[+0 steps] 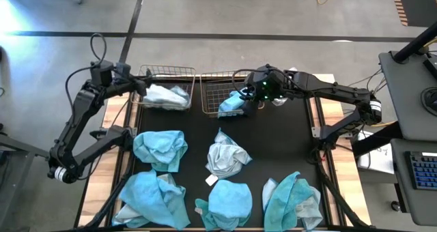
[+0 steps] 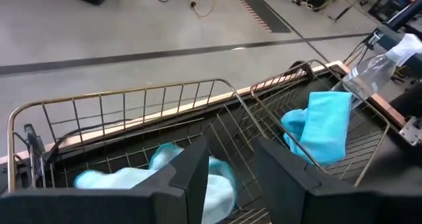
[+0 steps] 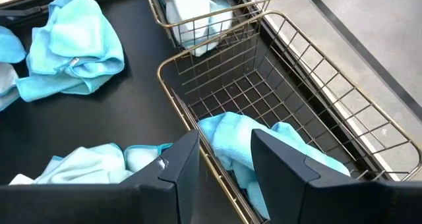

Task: Sort microfiber towel by color & place in baskets
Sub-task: Put the light-blue microfiber towel into the left wire basket

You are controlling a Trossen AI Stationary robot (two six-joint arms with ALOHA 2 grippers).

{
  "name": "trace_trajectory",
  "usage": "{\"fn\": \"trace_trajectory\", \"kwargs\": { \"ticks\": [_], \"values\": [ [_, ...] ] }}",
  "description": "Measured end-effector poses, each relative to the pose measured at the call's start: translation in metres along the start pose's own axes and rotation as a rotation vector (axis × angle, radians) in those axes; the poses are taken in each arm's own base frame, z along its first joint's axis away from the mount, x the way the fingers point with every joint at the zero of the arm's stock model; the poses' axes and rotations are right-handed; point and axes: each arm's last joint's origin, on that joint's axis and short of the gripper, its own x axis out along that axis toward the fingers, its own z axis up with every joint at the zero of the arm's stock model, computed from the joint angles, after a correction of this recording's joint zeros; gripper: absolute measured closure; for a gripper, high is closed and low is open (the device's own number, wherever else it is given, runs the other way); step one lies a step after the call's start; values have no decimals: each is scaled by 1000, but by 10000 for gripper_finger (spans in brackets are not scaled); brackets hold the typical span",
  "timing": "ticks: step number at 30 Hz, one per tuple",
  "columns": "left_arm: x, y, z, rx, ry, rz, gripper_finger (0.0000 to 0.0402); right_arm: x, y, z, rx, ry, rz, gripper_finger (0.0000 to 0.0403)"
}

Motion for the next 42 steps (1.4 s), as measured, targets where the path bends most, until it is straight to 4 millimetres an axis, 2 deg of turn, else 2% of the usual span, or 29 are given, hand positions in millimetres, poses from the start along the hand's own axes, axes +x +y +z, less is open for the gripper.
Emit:
{"fn": "trace_trajectory", "kwargs": {
  "ticks": [5,12,21,27,32,42],
  "values": [
    [-4,-4,1,35,-29,-71,294,0,0,-1,10,8,1,275],
    [-21,-21,-1,109,-45,-447,294,-1,8,-6,13,57,55,273],
    [-57,-39,-11,216,-164,-586,294,-3,39,-15,-44,82,128,277],
    [-71,-46,-8,254,-245,-695,294,-5,48,-17,-62,82,148,276],
    [-60,-46,-8,259,-193,-786,294,-5,48,-17,-63,82,147,275],
    [-10,-41,-23,195,-163,-889,294,-4,48,-17,-50,82,141,275]
  ]
}}
